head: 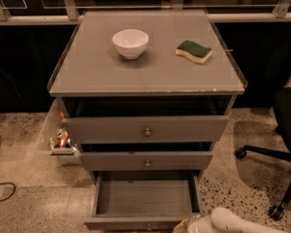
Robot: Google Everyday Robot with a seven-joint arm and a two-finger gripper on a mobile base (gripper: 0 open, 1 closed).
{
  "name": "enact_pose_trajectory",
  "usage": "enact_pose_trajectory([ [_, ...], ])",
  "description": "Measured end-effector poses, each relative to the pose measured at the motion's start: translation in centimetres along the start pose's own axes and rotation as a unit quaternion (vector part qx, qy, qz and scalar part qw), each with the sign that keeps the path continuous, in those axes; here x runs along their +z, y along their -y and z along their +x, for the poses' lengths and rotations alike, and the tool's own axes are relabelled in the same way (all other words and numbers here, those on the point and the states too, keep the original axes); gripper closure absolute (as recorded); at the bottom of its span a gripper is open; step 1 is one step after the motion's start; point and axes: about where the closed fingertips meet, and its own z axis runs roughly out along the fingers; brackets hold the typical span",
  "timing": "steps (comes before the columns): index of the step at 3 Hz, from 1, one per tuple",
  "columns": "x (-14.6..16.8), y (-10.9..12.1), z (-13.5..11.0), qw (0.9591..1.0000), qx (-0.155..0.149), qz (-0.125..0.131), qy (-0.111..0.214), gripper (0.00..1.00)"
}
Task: Close bottom drawer
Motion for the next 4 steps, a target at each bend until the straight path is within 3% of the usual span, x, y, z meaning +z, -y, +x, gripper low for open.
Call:
enact_pose_trajectory([
  [1, 0.1, 0.0, 0.0, 1.0000, 0.000, 0.000, 0.001, 0.11],
  [2, 0.2, 1.6, -1.2, 0.9995, -0.023, 0.017, 0.011, 0.00],
  [3, 0.3, 1.5, -1.2, 0.9995, -0.023, 0.017, 0.011, 0.18],
  [4, 0.6, 5.4, -3.7, 0.9965, -0.070, 0.040, 0.025, 0.42],
])
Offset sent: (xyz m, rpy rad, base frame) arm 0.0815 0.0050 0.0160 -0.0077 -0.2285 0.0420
